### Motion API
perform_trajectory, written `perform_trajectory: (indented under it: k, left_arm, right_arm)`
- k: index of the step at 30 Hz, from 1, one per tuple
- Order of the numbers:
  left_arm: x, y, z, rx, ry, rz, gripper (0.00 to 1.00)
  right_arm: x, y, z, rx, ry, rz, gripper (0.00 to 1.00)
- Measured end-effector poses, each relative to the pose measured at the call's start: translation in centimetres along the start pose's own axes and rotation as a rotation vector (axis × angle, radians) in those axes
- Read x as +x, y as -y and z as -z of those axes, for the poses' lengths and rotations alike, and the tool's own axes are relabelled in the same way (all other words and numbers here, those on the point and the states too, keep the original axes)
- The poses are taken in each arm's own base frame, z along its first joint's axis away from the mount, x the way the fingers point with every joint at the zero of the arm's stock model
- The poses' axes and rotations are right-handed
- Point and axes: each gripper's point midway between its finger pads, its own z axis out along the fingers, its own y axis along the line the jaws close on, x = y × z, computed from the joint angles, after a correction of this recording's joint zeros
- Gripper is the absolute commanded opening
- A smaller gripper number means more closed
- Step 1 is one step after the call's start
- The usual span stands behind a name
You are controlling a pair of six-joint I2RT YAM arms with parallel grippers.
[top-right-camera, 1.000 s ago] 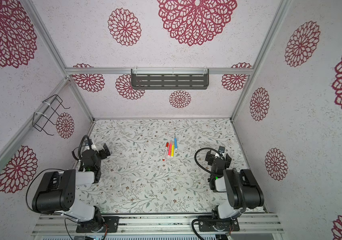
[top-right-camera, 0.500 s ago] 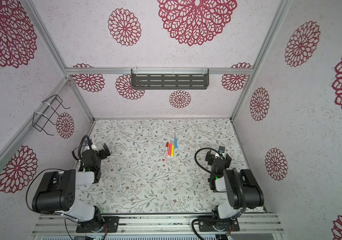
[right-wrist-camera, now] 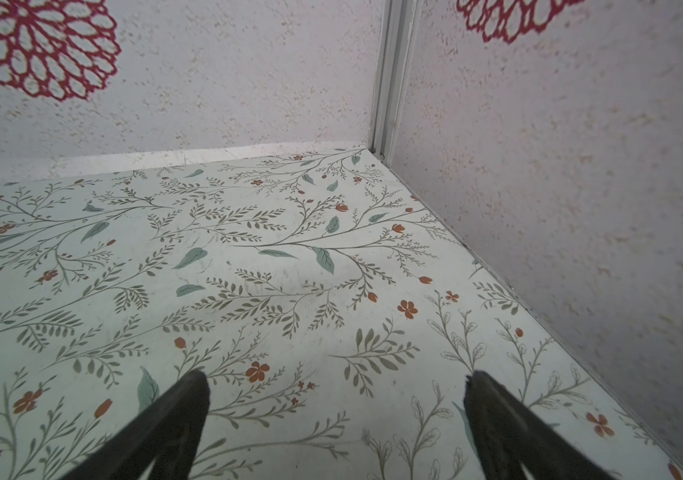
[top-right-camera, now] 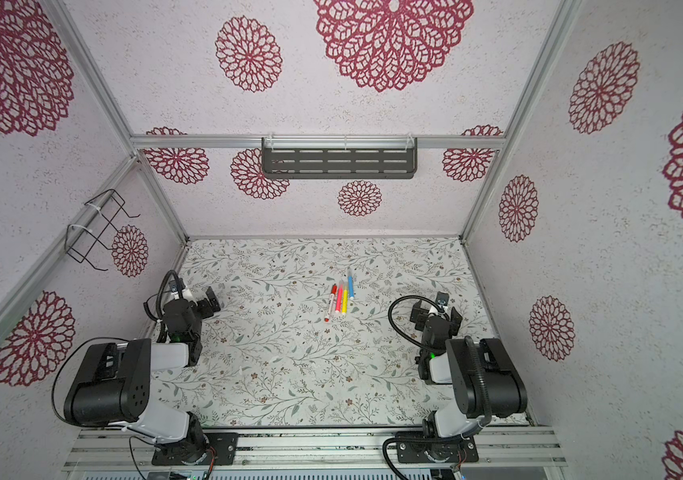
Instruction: Insert the pens into the pen caps
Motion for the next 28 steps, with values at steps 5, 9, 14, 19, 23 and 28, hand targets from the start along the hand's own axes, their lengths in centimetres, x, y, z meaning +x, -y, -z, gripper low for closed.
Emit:
perform_trajectory:
  k: [5, 9, 14, 19, 23, 28]
  left_arm:
    - [0.0, 0.0, 0.0, 0.0, 0.0, 0.0, 0.99]
    - [0.02, 0.0, 0.01, 0.0, 0.0, 0.0, 0.99]
    - [0.0, 0.0, 0.0, 0.0, 0.0, 0.0, 0.99]
    - [0.04, 0.0, 0.0, 0.0, -0.001, 0.0, 0.99]
    - [0.24, -0.02, 0.0, -0.001, -0.01, -0.002, 0.99]
    - [0.24, -0.02, 0.0, -0.001, -0.01, -0.002, 0.99]
  right_arm:
    - [0.0, 0.0, 0.0, 0.0, 0.0, 0.004, 0.99]
    - [0.0, 0.0, 0.0, 0.0, 0.0, 0.004, 0.99]
    - [0.0, 0.0, 0.0, 0.0, 0.0, 0.004, 0.99]
    - [0.0, 0.0, 0.0, 0.0, 0.0, 0.004, 0.99]
    - [0.0, -0.07, 0.01, -0.002, 0.0, 0.005, 0.99]
    - [0.05, -0.07, 0.01, -0.002, -0.002, 0.005, 0.99]
